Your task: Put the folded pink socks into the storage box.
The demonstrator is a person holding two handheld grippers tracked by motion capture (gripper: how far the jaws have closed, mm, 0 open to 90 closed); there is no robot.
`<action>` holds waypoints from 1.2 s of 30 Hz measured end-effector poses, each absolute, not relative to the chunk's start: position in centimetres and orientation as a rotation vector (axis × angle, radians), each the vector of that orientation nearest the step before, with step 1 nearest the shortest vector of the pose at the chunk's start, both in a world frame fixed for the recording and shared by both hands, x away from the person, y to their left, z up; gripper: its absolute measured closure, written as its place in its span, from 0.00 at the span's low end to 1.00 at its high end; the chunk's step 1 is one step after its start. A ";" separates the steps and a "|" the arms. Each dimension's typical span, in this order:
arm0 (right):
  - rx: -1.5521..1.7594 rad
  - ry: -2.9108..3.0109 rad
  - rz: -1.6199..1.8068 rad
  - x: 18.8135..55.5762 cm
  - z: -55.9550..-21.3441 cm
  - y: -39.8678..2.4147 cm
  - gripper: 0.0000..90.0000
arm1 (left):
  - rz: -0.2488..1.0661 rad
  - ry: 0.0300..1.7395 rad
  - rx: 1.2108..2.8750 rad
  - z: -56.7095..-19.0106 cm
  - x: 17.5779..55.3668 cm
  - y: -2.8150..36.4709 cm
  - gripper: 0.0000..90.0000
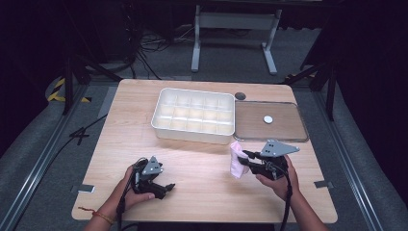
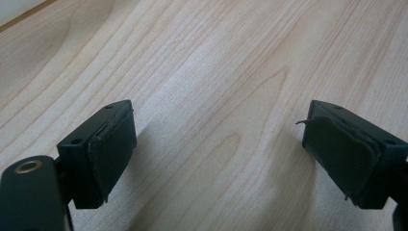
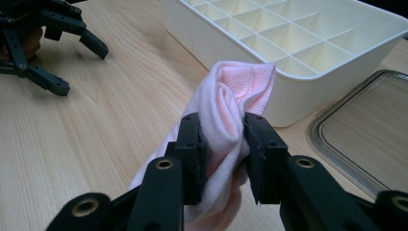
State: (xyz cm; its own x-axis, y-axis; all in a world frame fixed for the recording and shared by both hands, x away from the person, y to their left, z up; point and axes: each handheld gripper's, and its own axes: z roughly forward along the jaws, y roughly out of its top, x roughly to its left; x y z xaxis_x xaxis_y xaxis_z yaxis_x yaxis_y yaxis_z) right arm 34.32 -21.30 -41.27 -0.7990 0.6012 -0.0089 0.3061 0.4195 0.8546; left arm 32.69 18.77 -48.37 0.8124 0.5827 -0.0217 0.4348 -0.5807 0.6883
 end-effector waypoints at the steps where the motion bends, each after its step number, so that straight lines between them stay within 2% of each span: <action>1: 0.779 2.359 1.322 34.3 -41.2 -21.4 0.78 | 0.267 0.744 2.280 -48.4 32.7 18.8 0.13; 36: 0.775 2.222 1.300 37.3 -36.2 -22.2 0.78 | 0.267 0.744 2.283 -48.4 32.7 18.8 0.13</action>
